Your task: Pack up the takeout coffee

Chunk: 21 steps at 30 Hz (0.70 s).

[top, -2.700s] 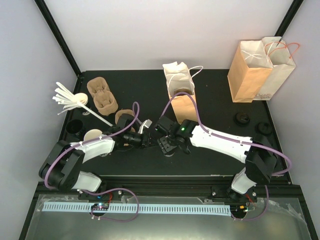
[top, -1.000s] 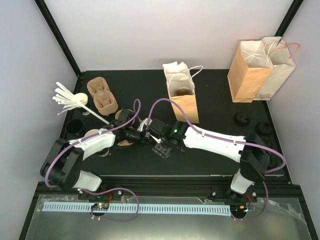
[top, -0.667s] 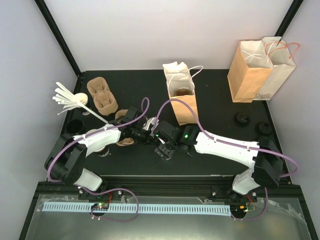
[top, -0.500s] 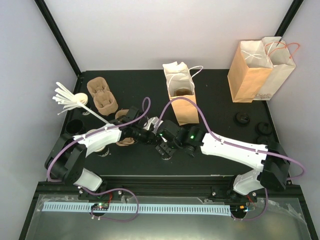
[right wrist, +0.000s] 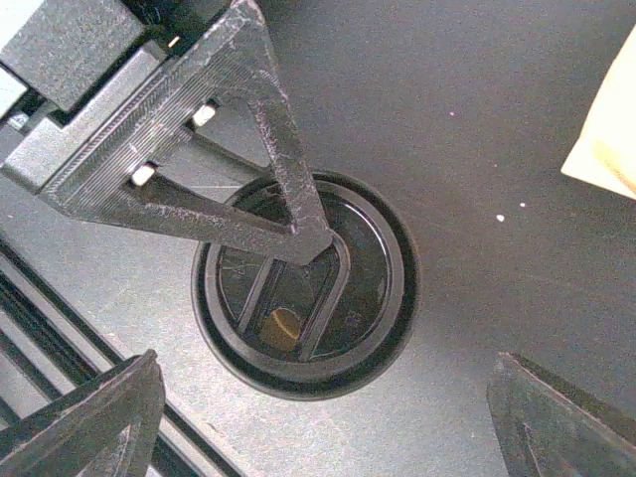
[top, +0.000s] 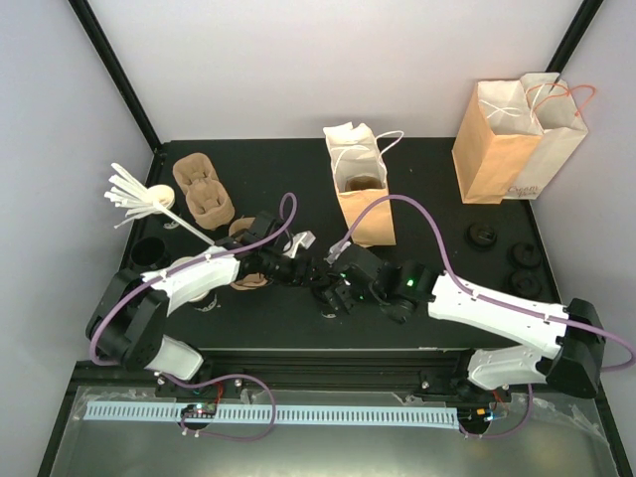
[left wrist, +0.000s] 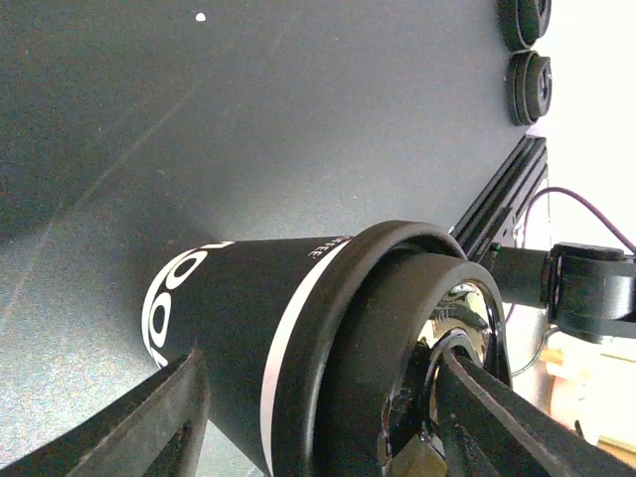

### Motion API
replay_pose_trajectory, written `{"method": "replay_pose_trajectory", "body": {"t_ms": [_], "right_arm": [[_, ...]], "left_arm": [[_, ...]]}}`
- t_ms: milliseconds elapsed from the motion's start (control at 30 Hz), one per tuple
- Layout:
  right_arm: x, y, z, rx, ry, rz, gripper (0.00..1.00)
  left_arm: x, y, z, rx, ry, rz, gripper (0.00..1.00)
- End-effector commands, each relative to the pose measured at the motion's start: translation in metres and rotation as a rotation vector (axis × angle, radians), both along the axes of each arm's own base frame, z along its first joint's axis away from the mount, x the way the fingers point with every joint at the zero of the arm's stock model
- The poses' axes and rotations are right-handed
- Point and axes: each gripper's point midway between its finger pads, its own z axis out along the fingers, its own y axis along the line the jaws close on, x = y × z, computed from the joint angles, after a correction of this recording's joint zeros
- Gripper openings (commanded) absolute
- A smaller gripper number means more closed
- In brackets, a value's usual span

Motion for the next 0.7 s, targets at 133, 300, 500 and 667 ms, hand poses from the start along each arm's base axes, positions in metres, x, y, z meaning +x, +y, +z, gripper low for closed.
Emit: {"method": "replay_pose_trajectory", "body": {"t_ms": [133, 300, 500, 667], "right_arm": [[-0.011, -0.004, 0.013, 0.126, 0.086, -0.108, 0.90], [-0.005, -0.012, 0.034, 0.181, 0.038, -0.166, 0.90], [-0.005, -0.024, 0.039, 0.211, 0.053, -0.245, 0.90], [-0.014, -0.024, 0.024, 0.225, 0.130, -0.255, 0.90]], "left_arm": [[0.013, -0.004, 0.034, -0.012, -0.063, 0.031, 0.74], [0.018, -0.001, 0.050, -0.004, -0.106, 0.047, 0.76], [0.021, 0.000, 0.072, -0.015, -0.163, 0.051, 0.80], [0.019, 0.004, 0.083, -0.021, -0.197, 0.057, 0.86]]}}
